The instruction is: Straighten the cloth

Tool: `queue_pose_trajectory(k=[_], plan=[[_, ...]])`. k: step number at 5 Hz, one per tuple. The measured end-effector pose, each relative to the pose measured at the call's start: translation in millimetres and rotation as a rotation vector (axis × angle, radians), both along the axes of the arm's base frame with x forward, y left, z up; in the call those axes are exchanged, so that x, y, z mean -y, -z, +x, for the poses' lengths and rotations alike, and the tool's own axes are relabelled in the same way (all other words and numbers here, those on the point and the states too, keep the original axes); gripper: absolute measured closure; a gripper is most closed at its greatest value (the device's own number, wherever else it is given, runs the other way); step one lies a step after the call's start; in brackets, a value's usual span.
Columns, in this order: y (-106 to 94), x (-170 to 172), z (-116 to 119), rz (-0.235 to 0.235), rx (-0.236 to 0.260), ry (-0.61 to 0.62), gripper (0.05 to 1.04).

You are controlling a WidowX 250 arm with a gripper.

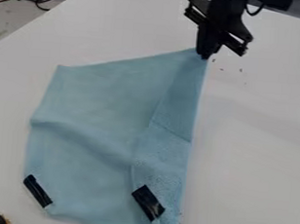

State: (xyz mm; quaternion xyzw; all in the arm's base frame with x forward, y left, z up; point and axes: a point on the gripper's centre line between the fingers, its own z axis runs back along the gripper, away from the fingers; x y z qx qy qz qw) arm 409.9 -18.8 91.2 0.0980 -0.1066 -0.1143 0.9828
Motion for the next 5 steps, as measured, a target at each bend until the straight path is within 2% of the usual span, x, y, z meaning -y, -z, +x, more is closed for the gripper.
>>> queue_pose_trajectory(k=[1,2,3,4,5], plan=[[26.4,37,8,-0.053,-0.053,0.088,1.031],[47.8,52,13,-0.093,-0.077,0.118,1.031],[60.1,54,15,-0.103,-0.099,0.113,1.007],[59.6,55,16,-0.108,-0.094,0.089,0.864],[57.0,55,18,-0.108,-0.090,0.091,0.609]])
